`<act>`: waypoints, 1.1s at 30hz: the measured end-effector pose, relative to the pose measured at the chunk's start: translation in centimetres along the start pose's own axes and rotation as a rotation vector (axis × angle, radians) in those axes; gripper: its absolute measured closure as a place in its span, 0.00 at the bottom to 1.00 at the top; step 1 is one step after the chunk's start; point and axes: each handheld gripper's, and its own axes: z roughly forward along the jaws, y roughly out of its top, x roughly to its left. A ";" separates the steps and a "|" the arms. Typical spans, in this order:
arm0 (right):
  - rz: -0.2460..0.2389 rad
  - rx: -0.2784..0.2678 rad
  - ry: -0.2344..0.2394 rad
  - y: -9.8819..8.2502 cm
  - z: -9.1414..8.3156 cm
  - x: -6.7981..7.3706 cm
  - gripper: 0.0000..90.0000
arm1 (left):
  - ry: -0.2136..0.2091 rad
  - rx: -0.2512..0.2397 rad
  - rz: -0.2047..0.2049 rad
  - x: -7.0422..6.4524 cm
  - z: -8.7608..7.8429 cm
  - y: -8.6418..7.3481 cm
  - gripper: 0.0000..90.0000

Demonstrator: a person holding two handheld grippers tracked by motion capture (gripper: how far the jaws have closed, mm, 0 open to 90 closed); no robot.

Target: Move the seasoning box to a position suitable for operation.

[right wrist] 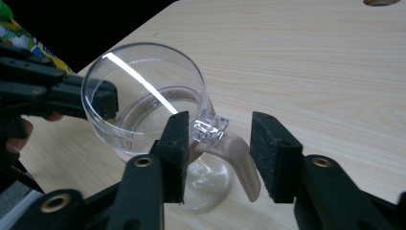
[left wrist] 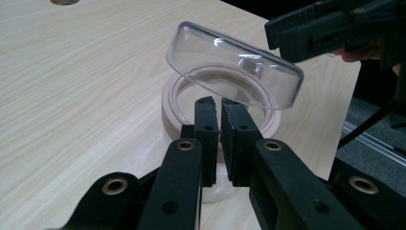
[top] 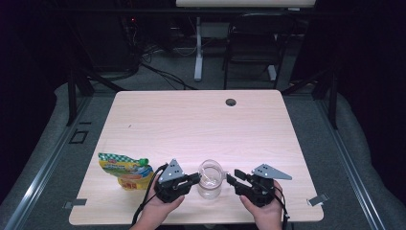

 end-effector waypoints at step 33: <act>-0.253 0.020 -0.038 -0.9 1.0 3.4 0.44 | 0.026 0.026 0.038 -1.1 0.0 1.1 0.90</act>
